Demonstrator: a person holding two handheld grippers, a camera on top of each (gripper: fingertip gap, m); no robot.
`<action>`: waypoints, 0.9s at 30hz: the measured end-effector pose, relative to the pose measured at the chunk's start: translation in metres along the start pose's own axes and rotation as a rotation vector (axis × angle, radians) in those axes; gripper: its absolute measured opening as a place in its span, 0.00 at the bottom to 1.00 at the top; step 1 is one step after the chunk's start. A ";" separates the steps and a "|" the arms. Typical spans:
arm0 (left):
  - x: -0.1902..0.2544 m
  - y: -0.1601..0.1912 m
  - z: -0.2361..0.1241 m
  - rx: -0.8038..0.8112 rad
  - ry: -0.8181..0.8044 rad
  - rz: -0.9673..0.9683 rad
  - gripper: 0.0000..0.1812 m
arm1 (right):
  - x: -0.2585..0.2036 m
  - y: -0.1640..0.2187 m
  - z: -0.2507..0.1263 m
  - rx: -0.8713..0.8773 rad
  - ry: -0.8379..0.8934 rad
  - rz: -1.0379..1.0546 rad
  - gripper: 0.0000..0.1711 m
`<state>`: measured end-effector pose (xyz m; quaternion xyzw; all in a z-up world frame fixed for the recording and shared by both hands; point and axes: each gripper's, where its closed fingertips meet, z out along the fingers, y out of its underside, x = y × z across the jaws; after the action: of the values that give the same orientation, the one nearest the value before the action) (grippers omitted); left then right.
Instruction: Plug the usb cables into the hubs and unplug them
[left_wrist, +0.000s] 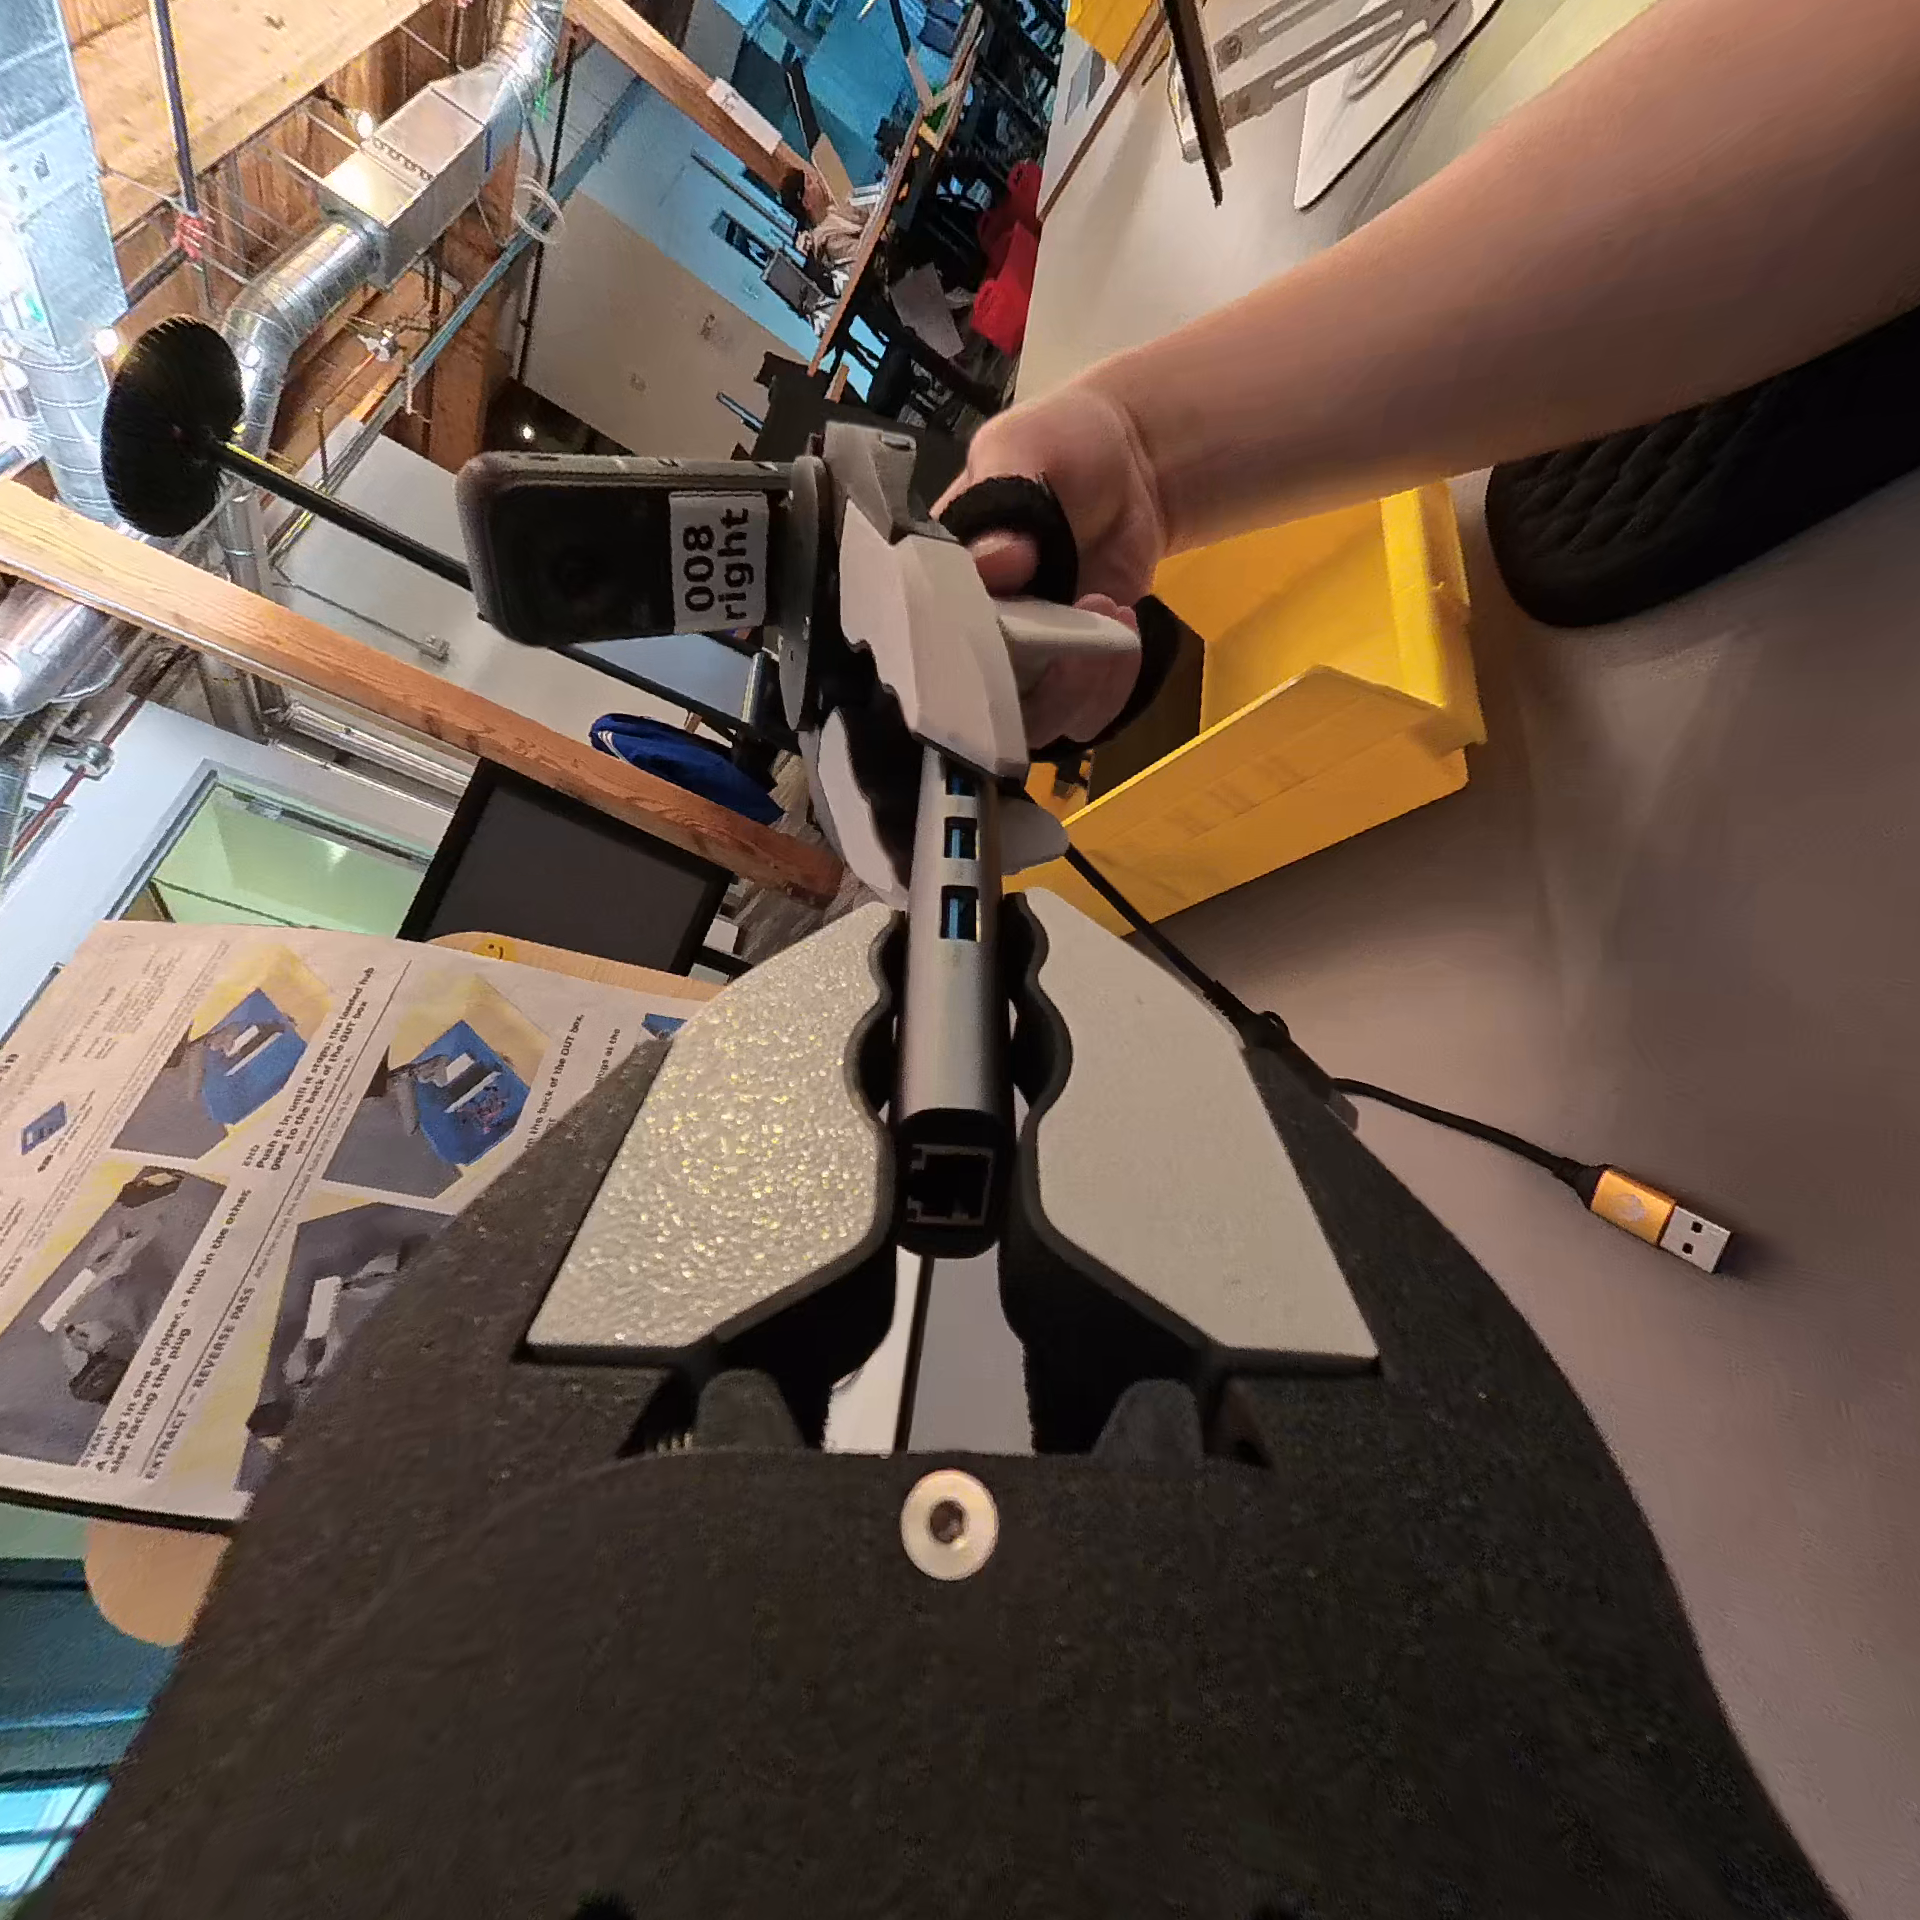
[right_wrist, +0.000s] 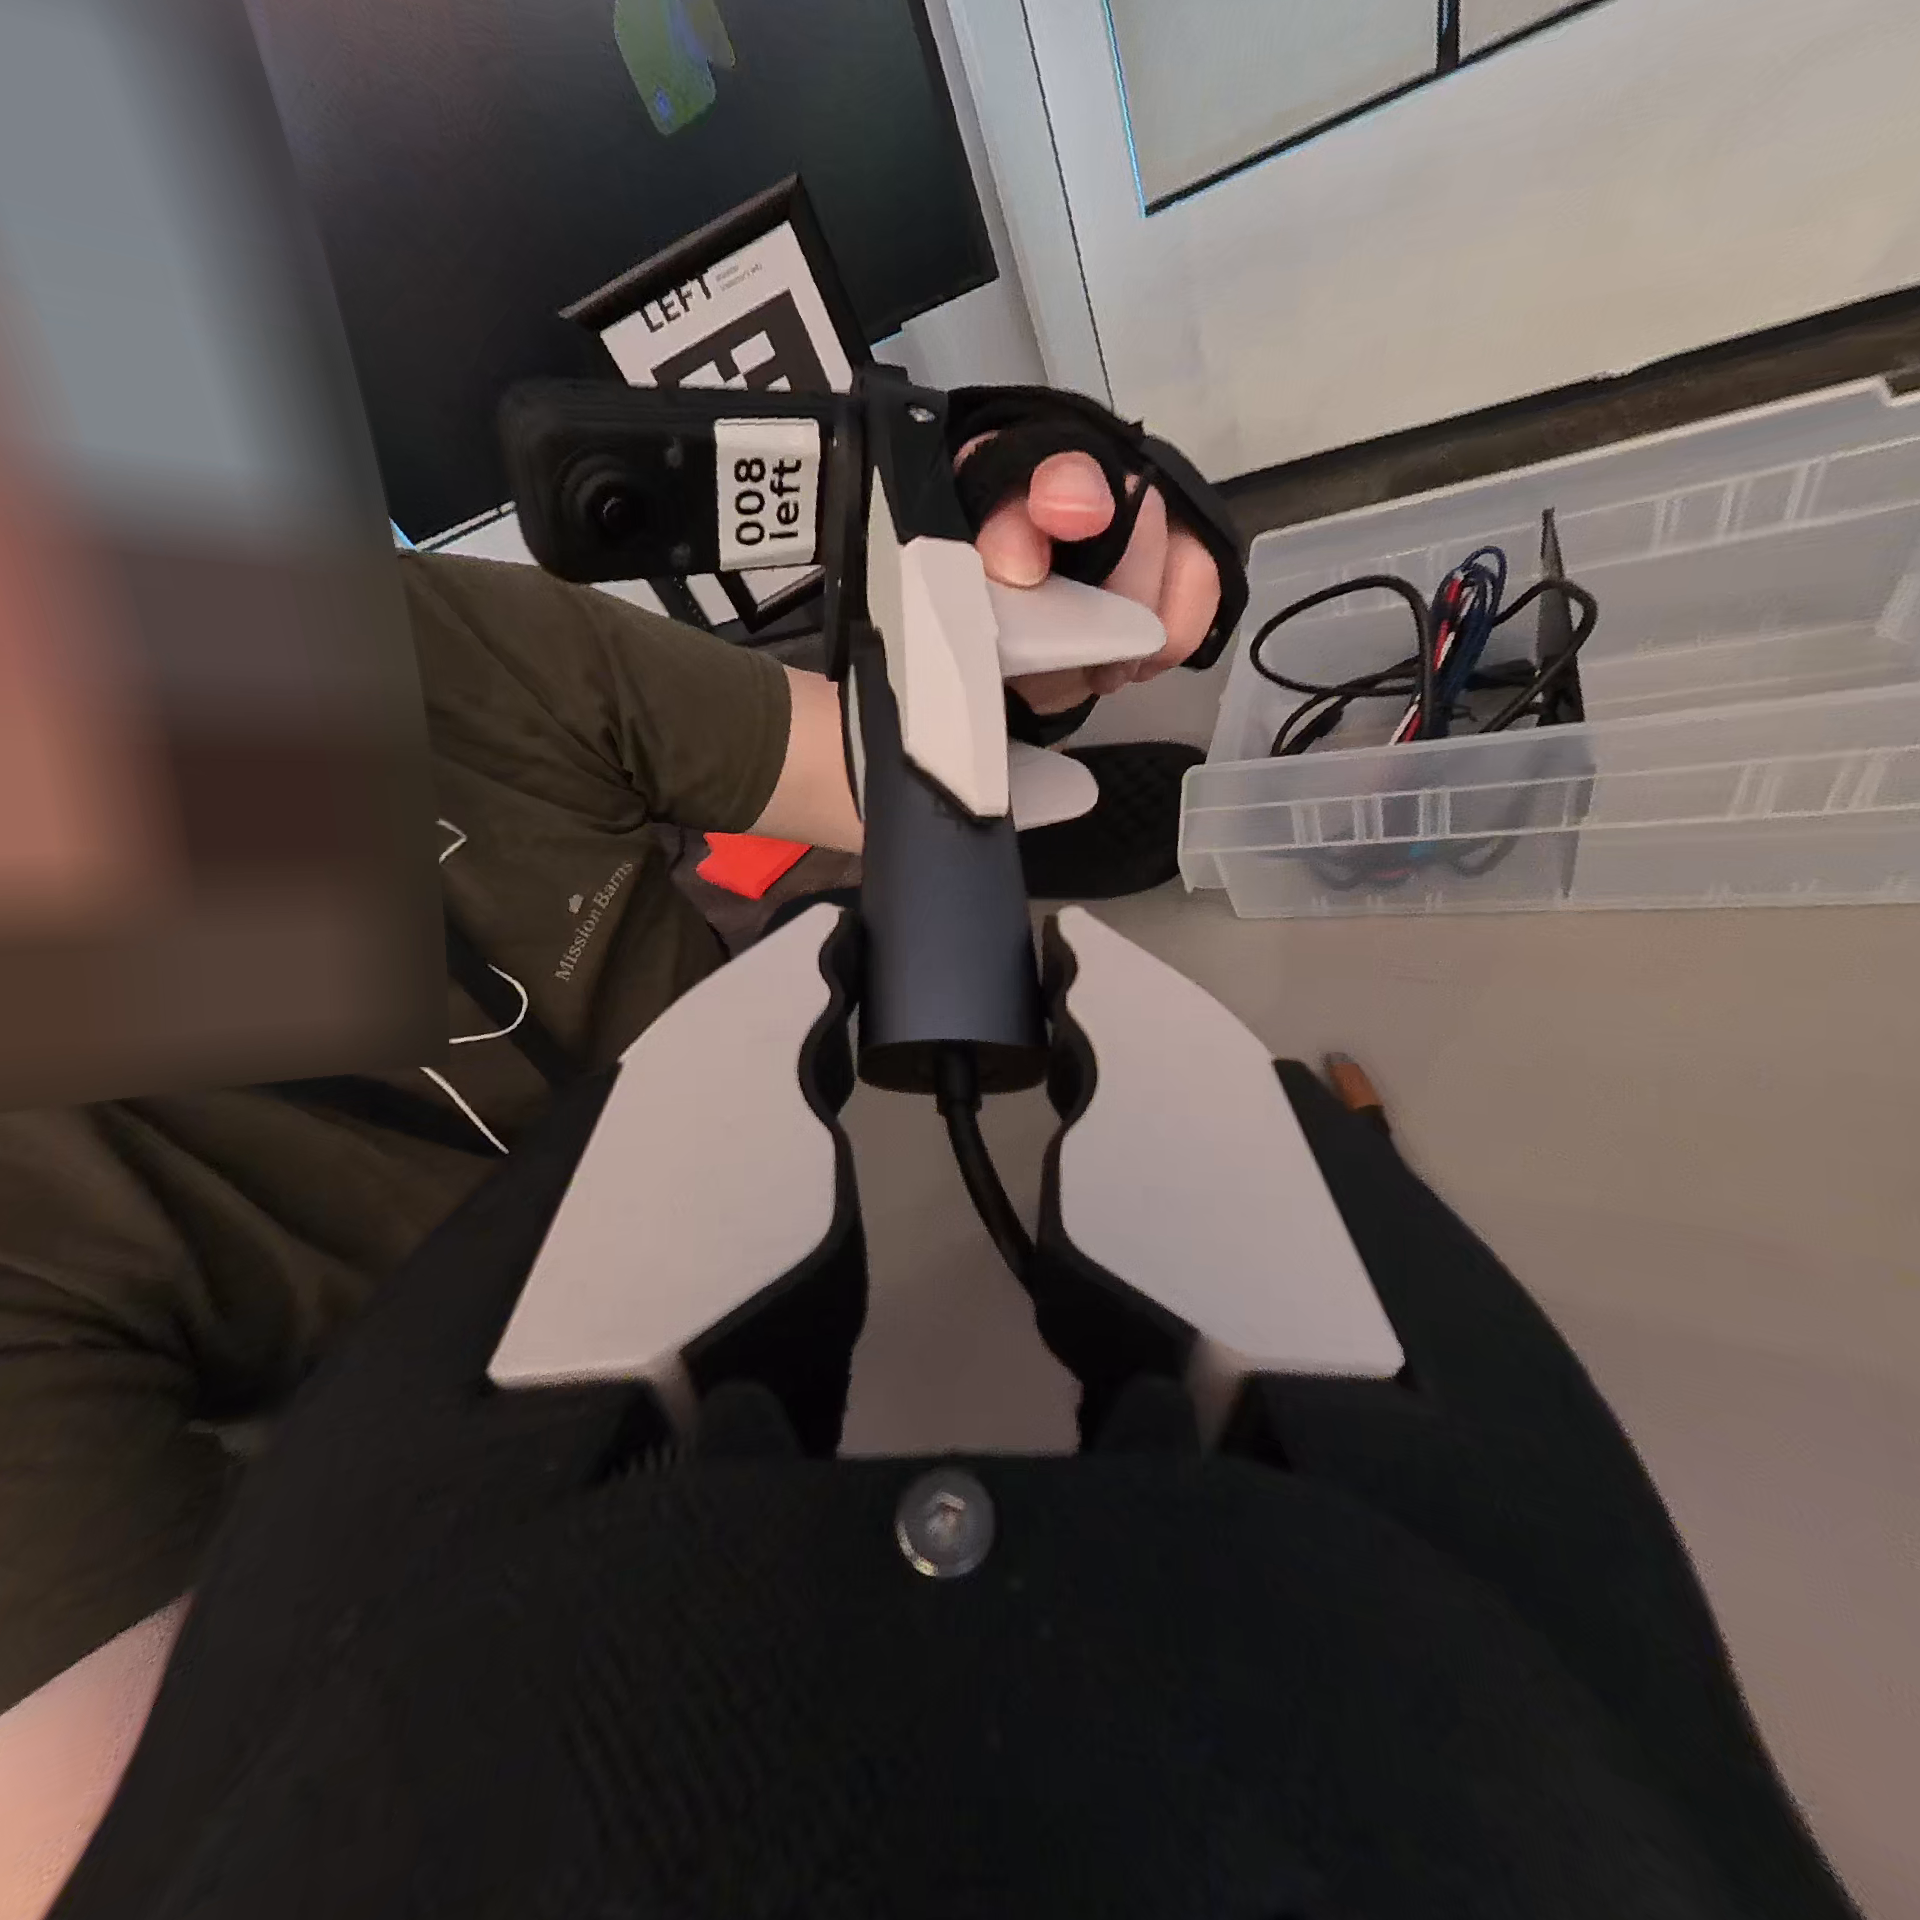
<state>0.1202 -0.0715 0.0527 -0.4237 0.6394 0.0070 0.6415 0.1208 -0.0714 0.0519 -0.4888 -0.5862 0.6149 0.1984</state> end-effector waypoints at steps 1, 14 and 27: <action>-0.001 0.000 0.000 -0.004 -0.006 0.006 0.10 | 0.001 -0.003 -0.001 0.021 0.009 -0.012 0.21; -0.037 0.046 -0.007 -0.234 -0.171 0.042 0.10 | 0.021 -0.053 -0.053 0.245 0.463 -0.420 0.28; -0.046 0.095 0.001 -0.457 -0.250 -0.007 0.10 | 0.025 -0.027 -0.028 0.068 0.428 -0.476 0.28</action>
<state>0.0606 0.0146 0.0399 -0.5557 0.5354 0.2015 0.6033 0.1237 -0.0302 0.0724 -0.4495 -0.6082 0.4535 0.4716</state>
